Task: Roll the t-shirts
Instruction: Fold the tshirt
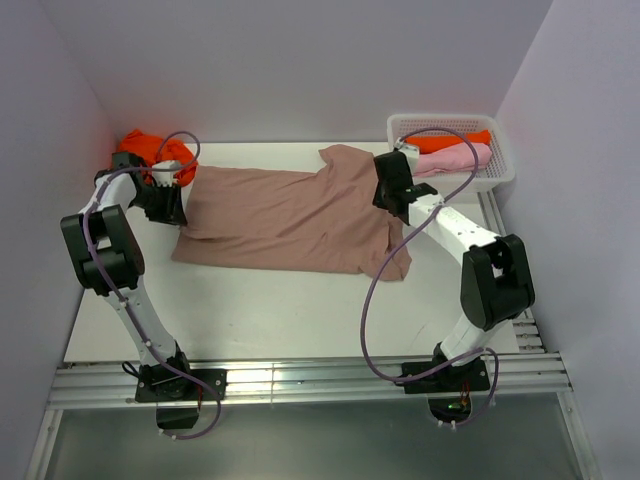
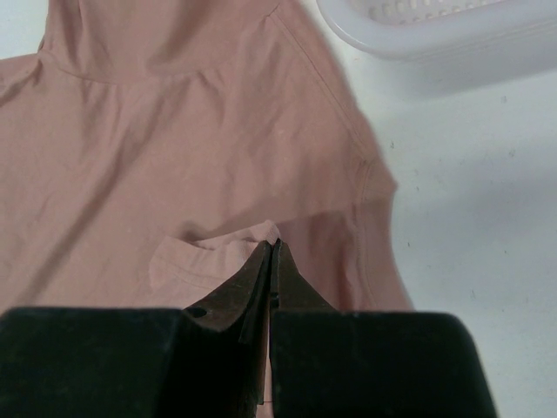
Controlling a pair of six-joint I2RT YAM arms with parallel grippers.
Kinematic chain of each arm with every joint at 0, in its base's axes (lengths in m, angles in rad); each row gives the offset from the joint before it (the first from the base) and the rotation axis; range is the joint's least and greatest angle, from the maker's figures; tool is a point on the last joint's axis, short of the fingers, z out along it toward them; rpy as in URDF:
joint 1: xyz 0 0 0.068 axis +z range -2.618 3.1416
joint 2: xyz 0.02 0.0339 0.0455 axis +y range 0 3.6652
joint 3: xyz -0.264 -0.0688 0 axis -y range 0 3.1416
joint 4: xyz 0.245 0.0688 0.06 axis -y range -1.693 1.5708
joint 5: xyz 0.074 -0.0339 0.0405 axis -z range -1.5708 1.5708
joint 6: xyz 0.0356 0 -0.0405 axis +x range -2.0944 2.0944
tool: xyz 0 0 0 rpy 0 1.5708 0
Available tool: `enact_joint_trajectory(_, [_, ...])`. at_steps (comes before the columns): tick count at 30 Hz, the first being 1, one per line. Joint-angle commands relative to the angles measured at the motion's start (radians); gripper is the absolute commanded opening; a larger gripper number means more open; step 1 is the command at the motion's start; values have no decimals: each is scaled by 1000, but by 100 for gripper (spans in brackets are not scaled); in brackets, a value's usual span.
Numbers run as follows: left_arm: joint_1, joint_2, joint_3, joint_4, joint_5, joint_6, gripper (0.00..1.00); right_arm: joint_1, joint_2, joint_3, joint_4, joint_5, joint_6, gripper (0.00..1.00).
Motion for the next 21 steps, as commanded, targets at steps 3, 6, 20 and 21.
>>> enact_joint_trajectory(3, [-3,-8,93,3,27,-23,49,-7,1,-17,51,-1,1,0])
enact_joint_trajectory(6, [-8,-14,144,-25,67,-28,52,-4,-22,-37,69,-25,5,0])
enact_joint_trajectory(20, [-232,-48,94,-25,95,-39,54,19,137,132,-40,44,-7,0])
enact_joint_trajectory(21, [-241,-44,89,-25,95,-37,54,19,154,141,-50,48,-7,0])
